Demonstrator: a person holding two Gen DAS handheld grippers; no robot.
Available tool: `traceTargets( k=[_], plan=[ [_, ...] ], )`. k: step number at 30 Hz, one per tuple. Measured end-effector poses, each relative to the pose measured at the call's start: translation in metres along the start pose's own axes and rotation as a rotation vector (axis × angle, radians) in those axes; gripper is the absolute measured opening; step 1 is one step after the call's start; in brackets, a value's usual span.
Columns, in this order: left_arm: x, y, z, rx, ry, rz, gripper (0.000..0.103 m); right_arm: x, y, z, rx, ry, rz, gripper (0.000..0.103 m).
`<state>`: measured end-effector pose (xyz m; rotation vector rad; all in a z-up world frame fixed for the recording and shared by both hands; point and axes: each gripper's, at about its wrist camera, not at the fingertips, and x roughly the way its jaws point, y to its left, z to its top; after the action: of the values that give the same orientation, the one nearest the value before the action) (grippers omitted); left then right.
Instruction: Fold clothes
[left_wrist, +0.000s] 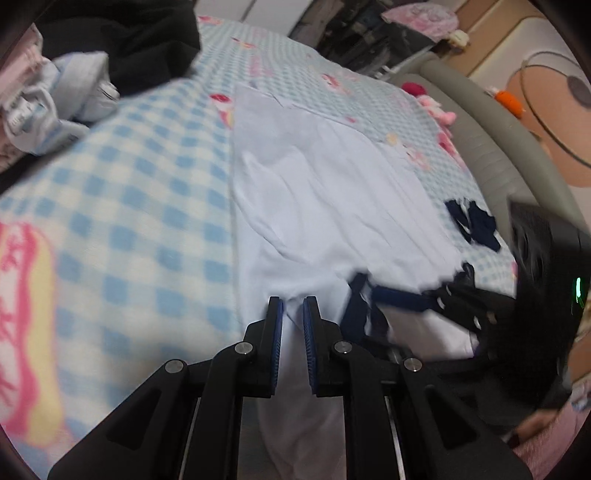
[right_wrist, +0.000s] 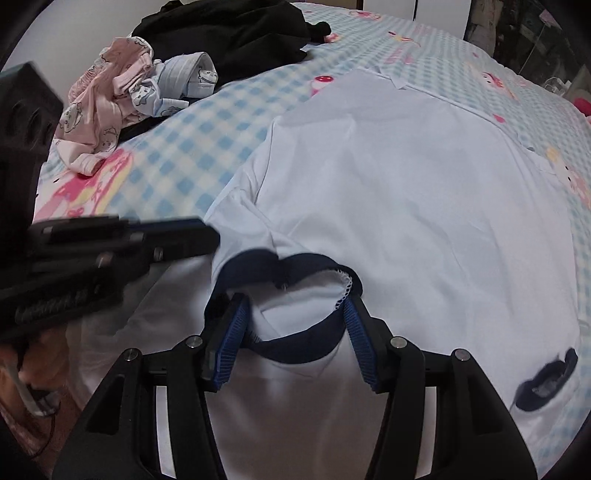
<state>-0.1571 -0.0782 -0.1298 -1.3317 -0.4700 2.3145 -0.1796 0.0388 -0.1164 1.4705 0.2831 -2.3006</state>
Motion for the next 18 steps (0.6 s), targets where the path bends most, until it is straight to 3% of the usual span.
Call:
traceTargets(
  k=[3, 9, 12, 16, 18],
  plan=[
    [0.006, 0.004, -0.001, -0.009, 0.023, 0.003, 0.013, 0.006, 0.002, 0.006, -0.049, -0.002, -0.044, 0.057],
    [0.012, 0.005, -0.005, 0.001, 0.063, -0.001, 0.013, 0.009, -0.017, 0.023, 0.038, -0.043, -0.045, 0.057],
    [0.011, 0.001, -0.007, 0.021, 0.053, -0.021, 0.014, 0.015, -0.029, 0.031, 0.121, -0.053, 0.017, 0.057],
    [0.017, 0.005, -0.007, 0.027, 0.089, -0.033, 0.015, 0.008, -0.054, 0.029, 0.314, -0.134, 0.085, 0.057],
    [0.019, 0.009, -0.006, 0.002, 0.098, -0.050, 0.016, -0.001, -0.068, 0.026, 0.383, -0.173, 0.069, 0.057]
  ],
)
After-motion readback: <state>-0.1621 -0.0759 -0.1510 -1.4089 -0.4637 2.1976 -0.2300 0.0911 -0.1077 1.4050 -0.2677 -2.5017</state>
